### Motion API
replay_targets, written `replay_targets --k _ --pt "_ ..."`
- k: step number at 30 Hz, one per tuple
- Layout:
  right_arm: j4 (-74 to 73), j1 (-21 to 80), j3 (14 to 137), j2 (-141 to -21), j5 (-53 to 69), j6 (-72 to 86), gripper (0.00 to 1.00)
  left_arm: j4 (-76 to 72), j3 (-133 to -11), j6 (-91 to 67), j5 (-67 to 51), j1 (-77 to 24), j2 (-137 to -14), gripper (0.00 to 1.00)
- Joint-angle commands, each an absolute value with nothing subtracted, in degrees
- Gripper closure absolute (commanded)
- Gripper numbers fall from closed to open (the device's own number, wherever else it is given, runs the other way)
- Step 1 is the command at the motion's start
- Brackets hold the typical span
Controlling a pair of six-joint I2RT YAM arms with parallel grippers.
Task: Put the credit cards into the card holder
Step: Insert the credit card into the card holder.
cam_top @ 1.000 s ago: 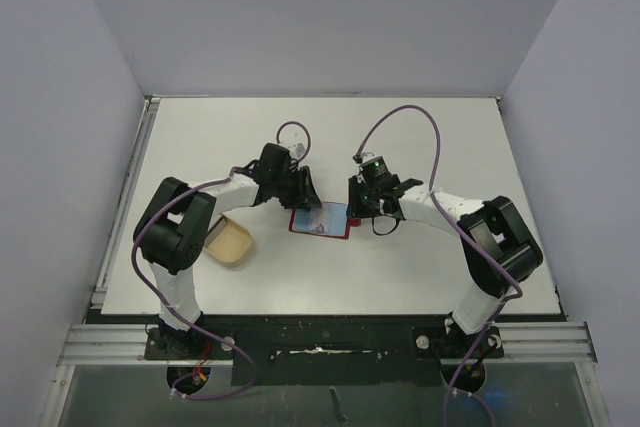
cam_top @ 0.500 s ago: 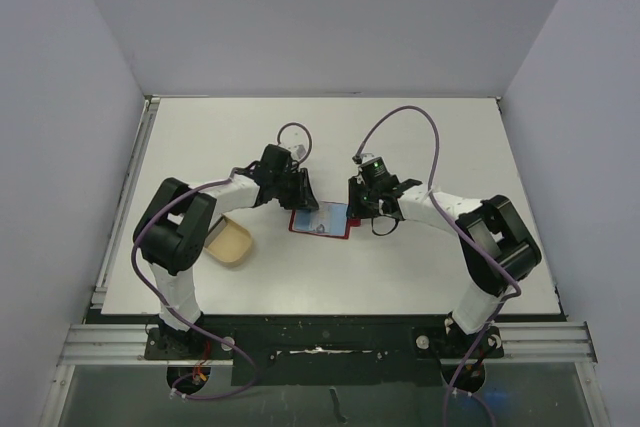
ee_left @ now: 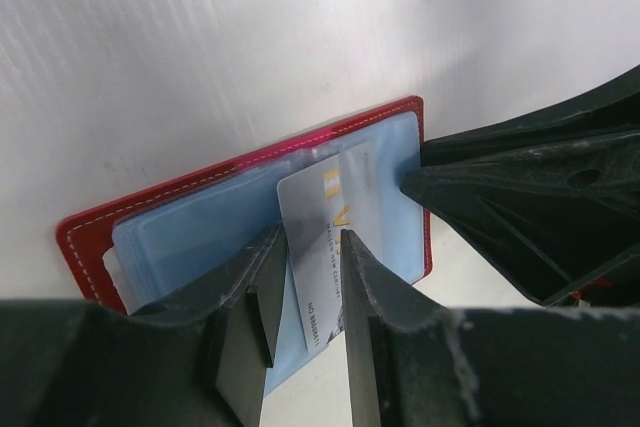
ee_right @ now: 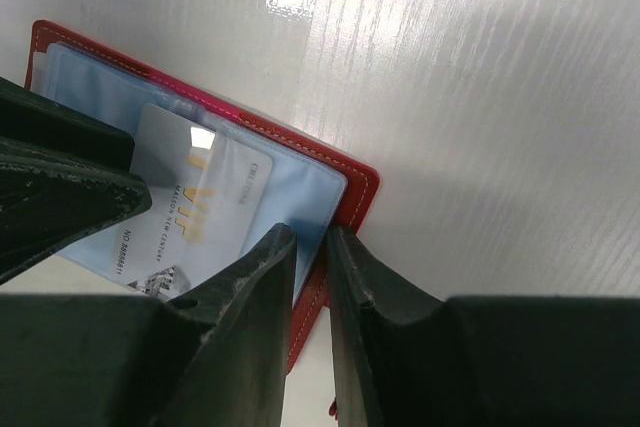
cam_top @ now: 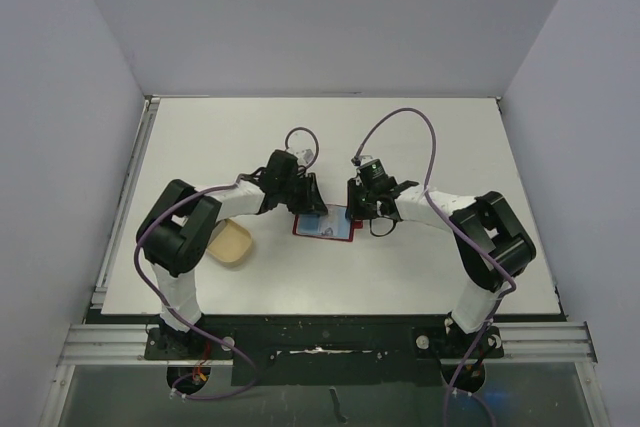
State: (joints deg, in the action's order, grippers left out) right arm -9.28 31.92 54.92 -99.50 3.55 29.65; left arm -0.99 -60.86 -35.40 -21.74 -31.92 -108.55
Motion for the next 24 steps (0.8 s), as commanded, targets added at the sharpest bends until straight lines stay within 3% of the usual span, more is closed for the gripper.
replay_targets --k 1,9,16,24 --pt "-6.9 32.3 54.5 -99.7 2.9 30.2 0.79 -6.0 -60.3 -36.4 -23.5 -32.6 -108.2 0.74" --pt "-7.5 32.2 54.8 -98.5 2.9 30.5 0.79 -7.3 -60.0 -37.7 -23.6 -32.8 -107.5 0.73" --pt "-9.3 32.2 54.7 -95.8 2.9 30.8 0.74 -2.4 -59.6 -35.0 -18.0 -32.8 -102.7 0.66" --pt "-8.8 32.2 51.0 -92.7 4.2 31.8 0.69 -2.2 -58.7 -35.0 -19.2 -33.1 -103.0 0.64"
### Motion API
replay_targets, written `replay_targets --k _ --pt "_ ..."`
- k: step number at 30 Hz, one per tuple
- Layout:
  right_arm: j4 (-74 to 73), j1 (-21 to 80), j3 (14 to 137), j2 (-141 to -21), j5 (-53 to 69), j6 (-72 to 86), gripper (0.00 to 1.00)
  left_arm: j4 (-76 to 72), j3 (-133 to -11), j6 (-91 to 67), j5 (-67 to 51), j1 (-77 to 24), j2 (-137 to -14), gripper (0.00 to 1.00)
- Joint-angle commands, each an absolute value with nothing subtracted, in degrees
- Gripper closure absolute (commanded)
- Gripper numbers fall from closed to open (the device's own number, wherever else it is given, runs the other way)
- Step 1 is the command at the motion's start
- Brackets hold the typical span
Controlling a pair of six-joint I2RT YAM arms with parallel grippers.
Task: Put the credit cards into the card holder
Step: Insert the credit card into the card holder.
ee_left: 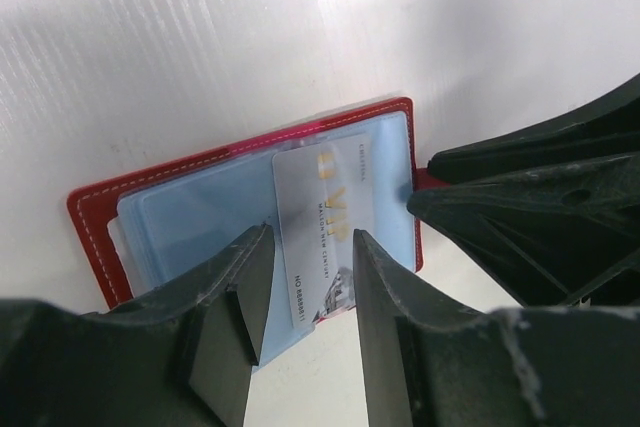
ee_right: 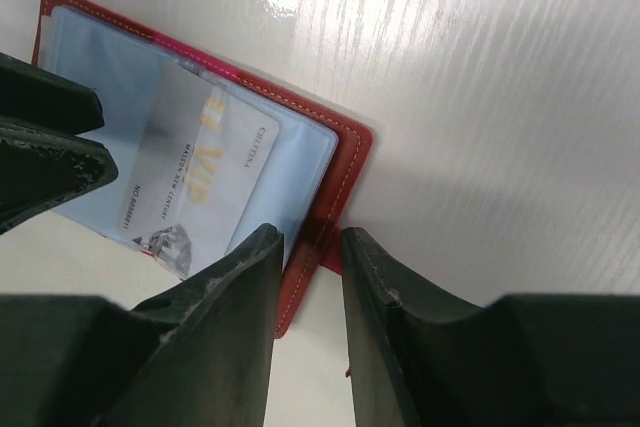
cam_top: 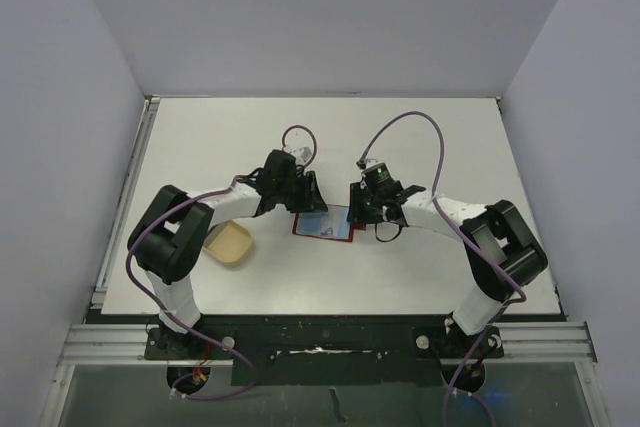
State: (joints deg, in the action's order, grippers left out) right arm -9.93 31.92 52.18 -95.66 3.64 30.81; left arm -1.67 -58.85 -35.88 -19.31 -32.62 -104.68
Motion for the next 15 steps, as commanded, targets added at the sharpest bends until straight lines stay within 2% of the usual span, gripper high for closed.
replay_targets --k 1,15 --pt "-8.7 32.3 50.7 -92.7 4.6 31.9 0.69 -2.6 -58.4 -35.2 -19.2 -33.3 -102.9 0.64" --pt "-6.6 32.3 48.6 -95.5 6.2 32.8 0.75 -11.0 -54.9 -40.0 -22.0 -36.6 -106.4 0.67"
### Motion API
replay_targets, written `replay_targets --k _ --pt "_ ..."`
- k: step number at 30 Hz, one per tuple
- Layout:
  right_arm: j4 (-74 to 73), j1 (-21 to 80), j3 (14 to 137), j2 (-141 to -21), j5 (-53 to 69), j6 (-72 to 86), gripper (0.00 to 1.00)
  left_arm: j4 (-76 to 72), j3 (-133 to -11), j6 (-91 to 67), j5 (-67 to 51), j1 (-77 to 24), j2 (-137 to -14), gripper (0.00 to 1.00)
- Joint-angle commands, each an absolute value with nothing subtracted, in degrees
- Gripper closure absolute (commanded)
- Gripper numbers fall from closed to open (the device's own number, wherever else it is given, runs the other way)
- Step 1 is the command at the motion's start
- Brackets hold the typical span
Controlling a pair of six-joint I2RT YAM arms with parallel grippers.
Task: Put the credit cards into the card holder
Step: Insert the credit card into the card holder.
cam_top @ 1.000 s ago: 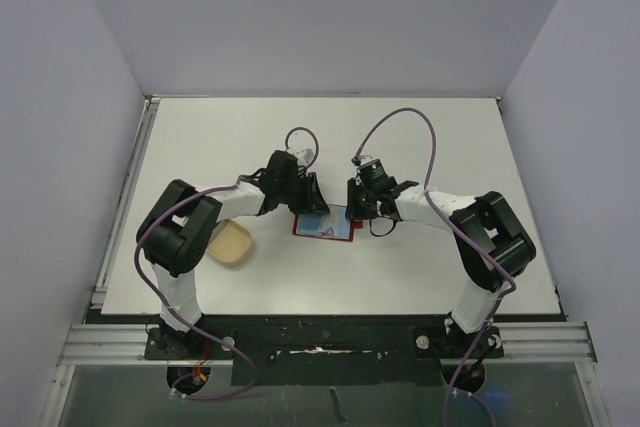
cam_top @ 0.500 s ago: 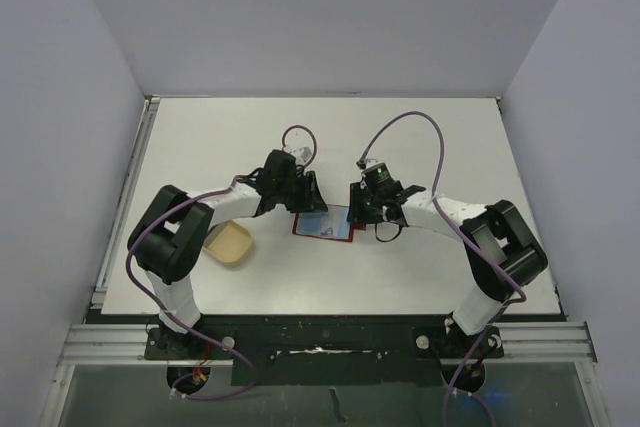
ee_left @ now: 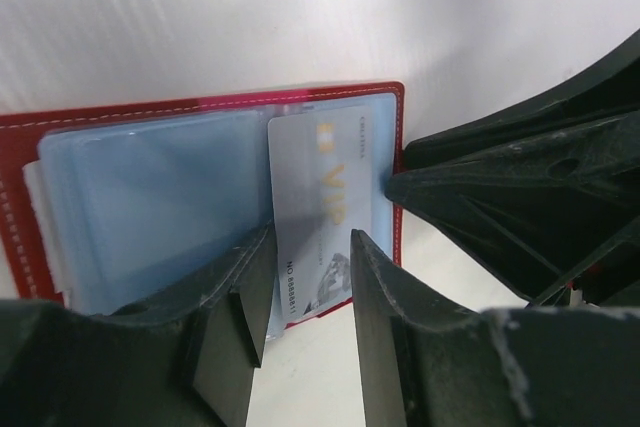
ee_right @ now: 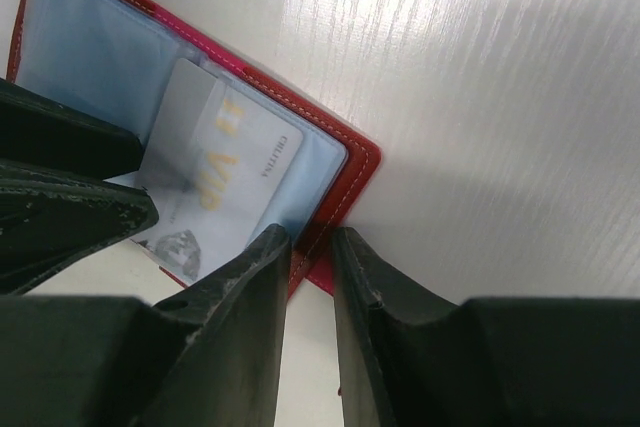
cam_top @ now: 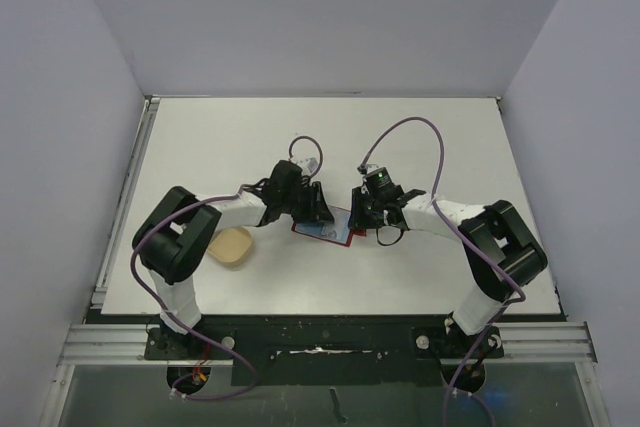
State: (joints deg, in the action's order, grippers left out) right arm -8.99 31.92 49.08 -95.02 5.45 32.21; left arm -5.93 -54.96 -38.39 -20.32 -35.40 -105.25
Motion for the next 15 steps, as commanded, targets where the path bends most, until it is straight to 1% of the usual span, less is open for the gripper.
replay_targets --k 1,8,15 --pt "-6.4 32.3 48.6 -95.6 6.2 32.8 0.75 -11.5 -54.9 -40.2 -22.2 -36.8 -106.7 0.67" --pt "-5.7 32.2 49.0 -96.4 5.9 31.5 0.76 -15.5 -55.1 -40.6 -23.4 -37.4 -107.4 0.68" --pt "-6.7 31.5 49.7 -95.7 4.0 28.5 0.74 -19.3 -53.9 -41.8 -24.8 -37.4 -106.5 0.67"
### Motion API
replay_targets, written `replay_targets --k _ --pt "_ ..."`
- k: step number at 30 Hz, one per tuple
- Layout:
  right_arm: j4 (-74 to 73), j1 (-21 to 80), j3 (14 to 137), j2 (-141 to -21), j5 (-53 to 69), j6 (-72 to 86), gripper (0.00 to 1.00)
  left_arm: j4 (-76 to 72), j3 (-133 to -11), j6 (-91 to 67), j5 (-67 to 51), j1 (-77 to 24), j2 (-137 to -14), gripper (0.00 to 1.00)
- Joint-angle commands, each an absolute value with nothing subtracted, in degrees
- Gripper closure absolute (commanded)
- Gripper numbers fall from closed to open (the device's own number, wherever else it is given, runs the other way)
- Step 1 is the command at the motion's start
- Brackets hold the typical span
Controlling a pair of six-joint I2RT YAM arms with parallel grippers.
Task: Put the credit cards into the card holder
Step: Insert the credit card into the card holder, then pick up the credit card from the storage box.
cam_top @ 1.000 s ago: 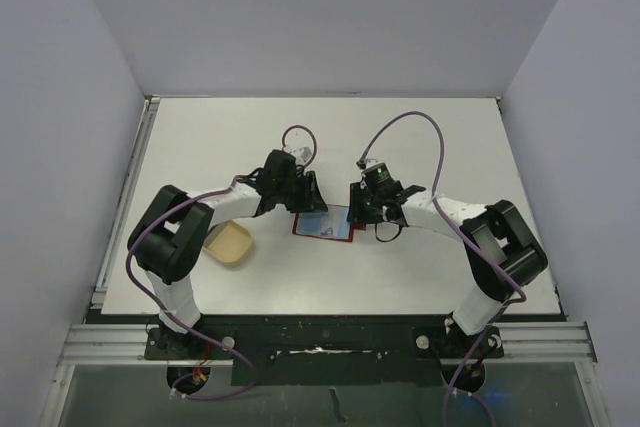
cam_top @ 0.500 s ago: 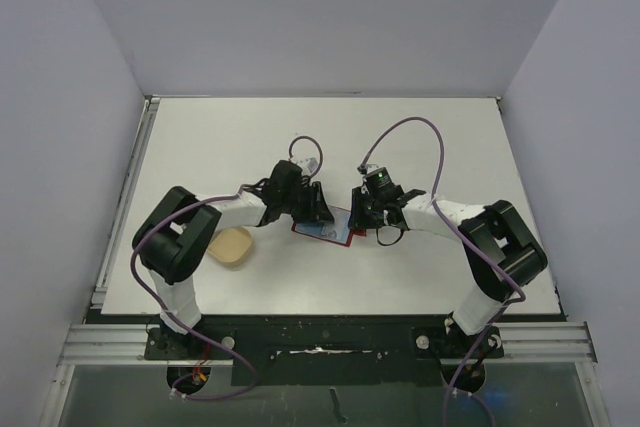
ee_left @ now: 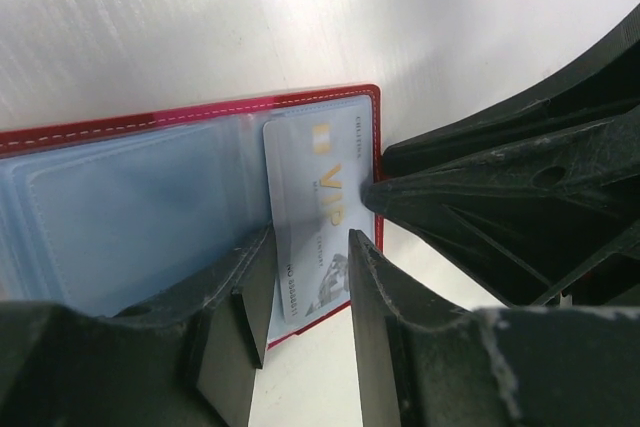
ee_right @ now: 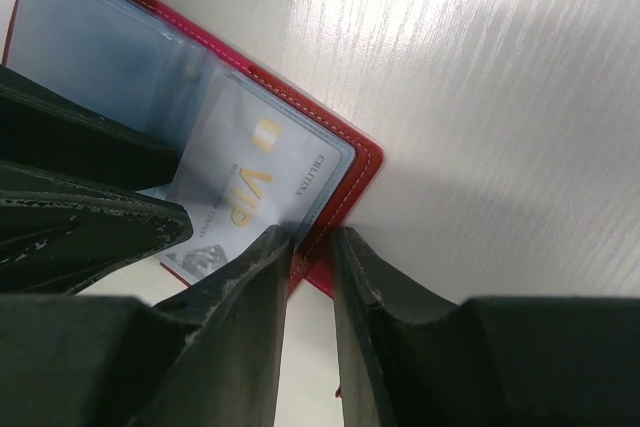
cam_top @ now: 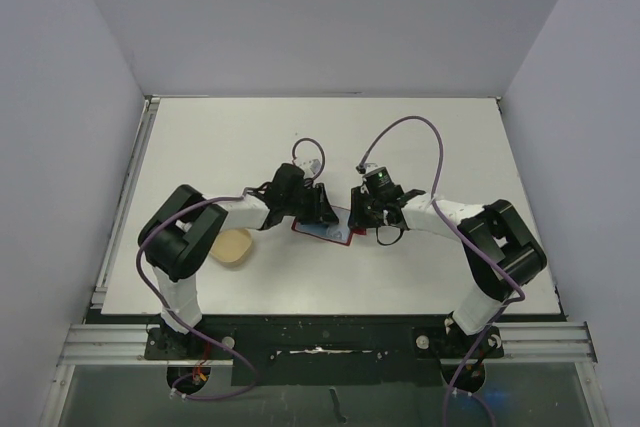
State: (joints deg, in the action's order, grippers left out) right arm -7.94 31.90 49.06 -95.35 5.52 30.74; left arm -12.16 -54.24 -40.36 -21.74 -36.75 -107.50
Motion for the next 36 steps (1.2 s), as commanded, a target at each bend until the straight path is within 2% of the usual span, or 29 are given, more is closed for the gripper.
replay_targets --k 1,4,8,11,20,28,36 --pt "-6.8 31.4 49.7 -95.1 3.6 28.2 0.73 -19.1 -53.7 -41.6 -24.5 -37.4 -105.8 0.66" --pt "-7.3 31.4 49.5 -93.3 2.9 27.9 0.70 -15.6 -53.8 -39.4 -21.9 -37.1 -103.1 0.61" --pt "-7.9 31.6 49.0 -90.9 3.5 27.8 0.66 -5.5 -56.9 -33.1 -17.8 -37.0 -99.6 0.47" --pt "-7.9 31.5 48.6 -89.4 4.2 28.1 0.64 0.7 -58.5 -28.9 -14.1 -36.8 -96.1 0.43" --pt "-8.9 31.5 49.0 -86.0 4.8 28.0 0.64 18.5 -60.3 -17.8 -1.3 -35.1 -83.9 0.42" --pt "-8.8 31.6 48.3 -83.3 3.8 28.3 0.64 38.5 -60.4 -3.7 22.2 -35.1 -74.4 0.42" --pt "-9.1 31.6 50.1 -84.2 3.6 27.8 0.64 40.5 -57.8 -0.2 29.3 -34.7 -72.3 0.42"
